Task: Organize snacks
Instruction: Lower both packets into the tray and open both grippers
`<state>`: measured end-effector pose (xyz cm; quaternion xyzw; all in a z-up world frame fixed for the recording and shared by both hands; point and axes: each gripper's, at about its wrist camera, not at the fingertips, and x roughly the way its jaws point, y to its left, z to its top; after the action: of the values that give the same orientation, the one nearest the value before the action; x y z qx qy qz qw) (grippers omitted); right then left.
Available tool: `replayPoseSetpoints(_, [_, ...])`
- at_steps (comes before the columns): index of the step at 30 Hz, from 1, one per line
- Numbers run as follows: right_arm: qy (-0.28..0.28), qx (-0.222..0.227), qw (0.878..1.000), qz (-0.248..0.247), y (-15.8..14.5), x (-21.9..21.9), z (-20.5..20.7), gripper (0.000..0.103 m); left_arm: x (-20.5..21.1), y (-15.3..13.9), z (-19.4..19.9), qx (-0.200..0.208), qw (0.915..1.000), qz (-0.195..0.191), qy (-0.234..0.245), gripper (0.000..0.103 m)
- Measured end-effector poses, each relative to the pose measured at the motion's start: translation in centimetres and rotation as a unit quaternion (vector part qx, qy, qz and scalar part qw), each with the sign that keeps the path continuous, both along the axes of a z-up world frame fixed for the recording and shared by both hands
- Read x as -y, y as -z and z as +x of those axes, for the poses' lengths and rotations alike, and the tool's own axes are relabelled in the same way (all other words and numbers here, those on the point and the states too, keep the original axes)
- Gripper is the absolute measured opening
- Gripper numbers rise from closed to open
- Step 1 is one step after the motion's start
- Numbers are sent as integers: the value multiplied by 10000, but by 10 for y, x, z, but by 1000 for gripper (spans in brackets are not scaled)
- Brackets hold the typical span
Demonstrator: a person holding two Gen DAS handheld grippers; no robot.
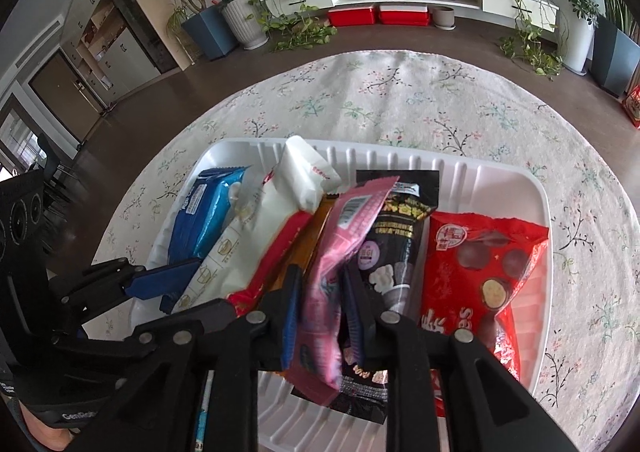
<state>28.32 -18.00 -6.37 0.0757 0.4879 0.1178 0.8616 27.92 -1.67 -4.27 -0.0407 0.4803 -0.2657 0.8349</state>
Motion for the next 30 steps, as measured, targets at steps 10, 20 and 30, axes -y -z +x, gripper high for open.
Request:
replayPoseSetpoints(10, [117,265,9996,-60,-23,4,-18,50,-7,-26,-19,269,9995,-134,-98,74])
replayPoseSetpoints(20, [758,1427,9666,1990,-95,57,-101,99,-46,-67,-86,883,9949,-26,-482,103])
replayPoseSetpoints(30, [1120,1629,9255,3231,-83,91,-222,103,-85,-44,-194,918,9900,-282,-1033,103])
